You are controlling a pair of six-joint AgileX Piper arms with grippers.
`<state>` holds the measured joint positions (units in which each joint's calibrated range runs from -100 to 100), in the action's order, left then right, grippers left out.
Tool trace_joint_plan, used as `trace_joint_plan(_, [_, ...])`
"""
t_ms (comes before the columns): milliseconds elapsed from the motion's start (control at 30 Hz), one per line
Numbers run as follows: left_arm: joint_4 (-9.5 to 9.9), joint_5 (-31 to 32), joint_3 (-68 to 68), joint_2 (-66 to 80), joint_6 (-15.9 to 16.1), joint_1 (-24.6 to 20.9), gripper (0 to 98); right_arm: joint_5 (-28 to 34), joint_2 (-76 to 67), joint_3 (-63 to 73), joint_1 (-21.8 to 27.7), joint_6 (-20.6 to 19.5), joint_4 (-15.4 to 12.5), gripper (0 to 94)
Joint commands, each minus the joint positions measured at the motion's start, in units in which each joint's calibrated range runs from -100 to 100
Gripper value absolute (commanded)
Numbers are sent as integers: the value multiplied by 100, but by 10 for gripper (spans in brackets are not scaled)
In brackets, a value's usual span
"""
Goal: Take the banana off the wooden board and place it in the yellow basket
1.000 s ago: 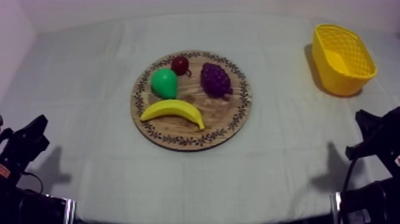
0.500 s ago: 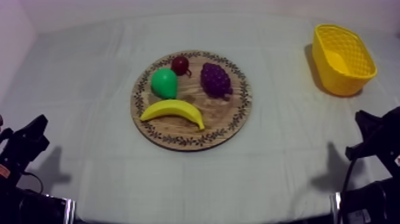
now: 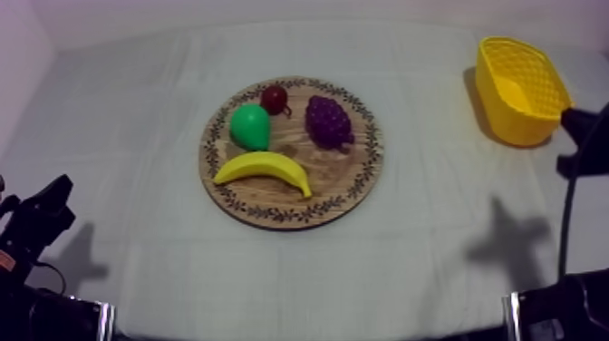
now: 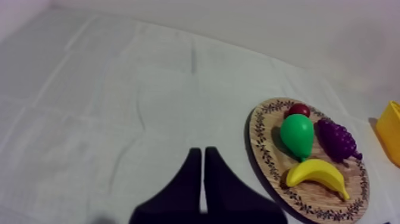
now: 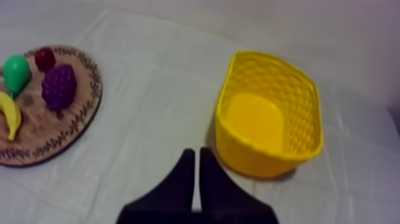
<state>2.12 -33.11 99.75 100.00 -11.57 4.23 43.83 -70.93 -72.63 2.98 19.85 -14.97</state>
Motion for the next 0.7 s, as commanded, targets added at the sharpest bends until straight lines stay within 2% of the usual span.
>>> trace_joint_plan(0, [0,5,3,0,0,1,1,184,918,1375,9,24,-208,6])
trace_joint_plan(167, [0,5,3,0,2,1,1,779,1981,2903,-26,109,-450,6])
trace_joint_plan(300, [0,5,3,0,2,1,1,1313,2717,3892,-139,118,-538,6])
trace_joint_plan(667, [0,5,3,0,1,1,1,1674,4136,4832,-1187,-76,-322,6])
